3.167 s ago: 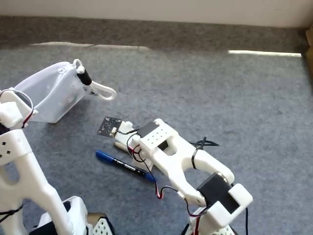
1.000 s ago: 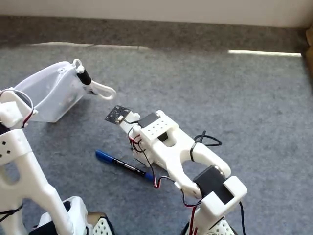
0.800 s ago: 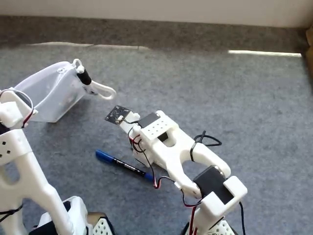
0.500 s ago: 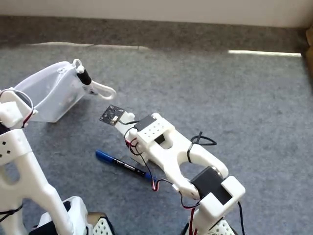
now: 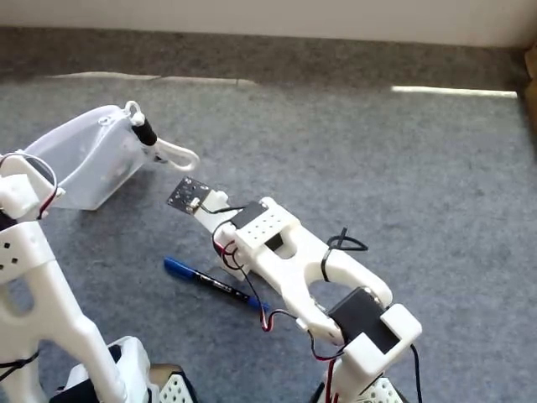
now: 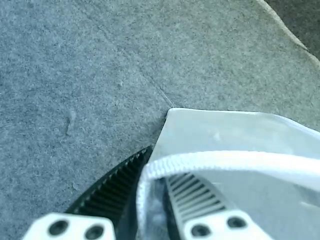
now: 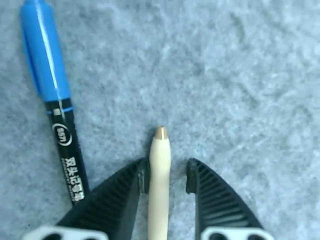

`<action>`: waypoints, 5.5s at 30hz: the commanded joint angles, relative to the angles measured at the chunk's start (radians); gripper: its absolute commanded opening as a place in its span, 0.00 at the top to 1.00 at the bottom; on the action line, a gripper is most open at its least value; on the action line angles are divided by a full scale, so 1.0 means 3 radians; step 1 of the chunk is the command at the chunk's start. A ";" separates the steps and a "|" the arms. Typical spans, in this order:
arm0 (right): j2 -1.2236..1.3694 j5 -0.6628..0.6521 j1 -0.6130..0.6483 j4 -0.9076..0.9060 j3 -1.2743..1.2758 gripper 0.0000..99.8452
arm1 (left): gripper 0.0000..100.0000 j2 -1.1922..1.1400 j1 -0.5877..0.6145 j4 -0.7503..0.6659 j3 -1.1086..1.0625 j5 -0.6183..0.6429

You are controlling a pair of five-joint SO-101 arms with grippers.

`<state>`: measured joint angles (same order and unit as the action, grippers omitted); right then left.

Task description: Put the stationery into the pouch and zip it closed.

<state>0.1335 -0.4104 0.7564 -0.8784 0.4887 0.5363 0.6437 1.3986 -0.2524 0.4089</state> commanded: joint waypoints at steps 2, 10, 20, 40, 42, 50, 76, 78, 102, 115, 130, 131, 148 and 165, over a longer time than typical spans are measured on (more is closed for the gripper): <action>-0.0018 0.0010 0.0033 0.0079 0.0003 0.98 | 0.99 -0.0008 0.0028 -0.0031 -0.0043 0.0005; -0.0238 0.0015 0.0038 -0.0141 0.0013 1.00 | 0.99 -0.0008 -0.0289 -0.0026 -0.0043 -0.0097; -0.1107 0.0026 0.0033 -0.0550 0.0171 1.00 | 0.99 -0.0003 -0.0862 -0.0010 -0.0018 -0.0281; -0.2959 0.0031 0.0033 -0.0401 0.0821 1.00 | 0.99 -0.0003 -0.1823 0.0552 0.0550 -0.0332; -0.3010 0.0031 0.0033 -0.0294 0.0928 1.00 | 0.99 -0.0003 -0.1941 0.0604 0.0637 -0.0425; -0.3383 0.0031 0.0038 -0.0120 0.1061 1.00 | 0.99 -0.0008 -0.2018 0.0619 0.0683 -0.0419; -0.4621 0.0895 0.0744 0.0253 0.1071 1.00 | 0.99 -0.0008 -0.1706 0.0639 0.0591 -0.0409; -0.4672 0.0895 0.0744 0.0412 0.1077 1.00 | 0.99 -0.0008 -0.1706 0.0639 0.0591 -0.0409; -0.4780 0.0880 0.0729 0.1823 0.1046 1.00 | 0.99 -0.0008 -0.1706 0.0614 0.0453 -0.0409; -0.4759 0.0875 0.0719 0.3087 0.1077 1.00 | 0.99 -0.0008 -0.1701 0.0624 0.0453 -0.0414; -0.4324 0.0875 0.0233 0.4237 0.1450 1.00 | 0.99 -0.0008 -0.1701 0.0629 0.0453 -0.0414; -0.4278 0.0880 0.0212 0.4289 0.1481 1.00 | 0.99 -0.0008 -0.1701 0.0634 0.0453 -0.0414; -0.4181 0.0895 0.0228 0.4478 0.2028 1.00 | 0.99 -0.0008 -0.1568 0.0624 0.0453 -0.0414; -0.3721 0.0900 0.0217 0.4473 0.2033 1.00 | 0.99 -0.0008 -0.1562 0.0614 0.0401 -0.0414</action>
<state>-0.9835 -0.1496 0.8316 0.4350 1.1132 0.5194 0.1588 1.5873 -0.1373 0.2908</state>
